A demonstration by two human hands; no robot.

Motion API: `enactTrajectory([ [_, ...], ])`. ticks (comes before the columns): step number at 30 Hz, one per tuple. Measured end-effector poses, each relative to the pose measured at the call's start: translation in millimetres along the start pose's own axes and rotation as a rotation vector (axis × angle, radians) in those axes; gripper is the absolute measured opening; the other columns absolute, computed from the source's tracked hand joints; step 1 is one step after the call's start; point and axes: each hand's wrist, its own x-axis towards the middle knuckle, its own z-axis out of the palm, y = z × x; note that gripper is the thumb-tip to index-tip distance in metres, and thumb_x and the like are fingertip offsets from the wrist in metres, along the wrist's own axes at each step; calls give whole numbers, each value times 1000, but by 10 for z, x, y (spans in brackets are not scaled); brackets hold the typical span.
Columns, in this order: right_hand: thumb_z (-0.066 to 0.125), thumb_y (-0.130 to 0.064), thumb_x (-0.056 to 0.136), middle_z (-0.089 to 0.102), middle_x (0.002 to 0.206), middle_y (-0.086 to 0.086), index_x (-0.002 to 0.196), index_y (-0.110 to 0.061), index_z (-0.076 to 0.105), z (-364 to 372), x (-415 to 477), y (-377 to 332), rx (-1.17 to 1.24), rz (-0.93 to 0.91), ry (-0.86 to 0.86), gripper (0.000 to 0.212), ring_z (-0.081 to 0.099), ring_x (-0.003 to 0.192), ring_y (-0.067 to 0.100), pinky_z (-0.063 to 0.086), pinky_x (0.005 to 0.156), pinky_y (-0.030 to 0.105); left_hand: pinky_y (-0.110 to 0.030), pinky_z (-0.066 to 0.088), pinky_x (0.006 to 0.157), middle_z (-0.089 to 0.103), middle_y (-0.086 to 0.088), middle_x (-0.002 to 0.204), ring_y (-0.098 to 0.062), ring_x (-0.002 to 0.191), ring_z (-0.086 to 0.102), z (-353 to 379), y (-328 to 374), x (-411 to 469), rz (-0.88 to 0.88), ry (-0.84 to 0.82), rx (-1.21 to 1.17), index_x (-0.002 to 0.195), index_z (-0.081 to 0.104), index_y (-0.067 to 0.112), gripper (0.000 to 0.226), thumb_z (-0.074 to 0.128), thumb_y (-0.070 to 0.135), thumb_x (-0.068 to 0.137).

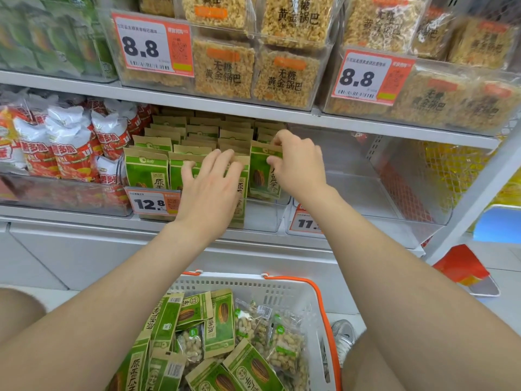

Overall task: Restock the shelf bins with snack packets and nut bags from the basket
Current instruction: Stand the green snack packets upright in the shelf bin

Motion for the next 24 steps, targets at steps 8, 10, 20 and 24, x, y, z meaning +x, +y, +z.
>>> enactTrajectory([
  [8, 79, -24, 83, 67, 107, 13, 99, -18, 57, 105, 242, -56, -276, 32, -188, 27, 54, 117, 41, 37, 102, 51, -63, 30, 112, 42, -7, 158, -30, 150, 33, 24, -3, 55, -16, 25, -15, 136, 56, 23, 54, 79, 37, 90],
  [10, 86, -32, 75, 67, 110, 11, 98, -22, 55, 128, 266, -110, -384, 26, -256, 39, 50, 123, 41, 34, 104, 52, -63, 31, 112, 42, -7, 158, -30, 149, 33, 32, 5, 50, -21, 34, -13, 136, 56, 23, 54, 79, 37, 89],
  [20, 70, -7, 81, 60, 135, 18, 134, -16, 59, 332, 342, -121, -526, 60, -145, 55, 40, 136, 41, 25, 116, 56, -64, 34, 109, 41, -7, 159, -31, 149, 33, 108, -39, 18, 13, 36, 37, 137, 54, 22, 62, 84, 37, 84],
  [24, 76, -19, 80, 48, 145, 23, 143, -14, 51, 319, 367, -120, -557, 103, -180, 67, 37, 138, 44, 25, 116, 57, -64, 32, 109, 40, -8, 161, -31, 151, 32, 127, -57, 17, 18, 52, 2, 137, 55, 22, 61, 84, 36, 85],
])
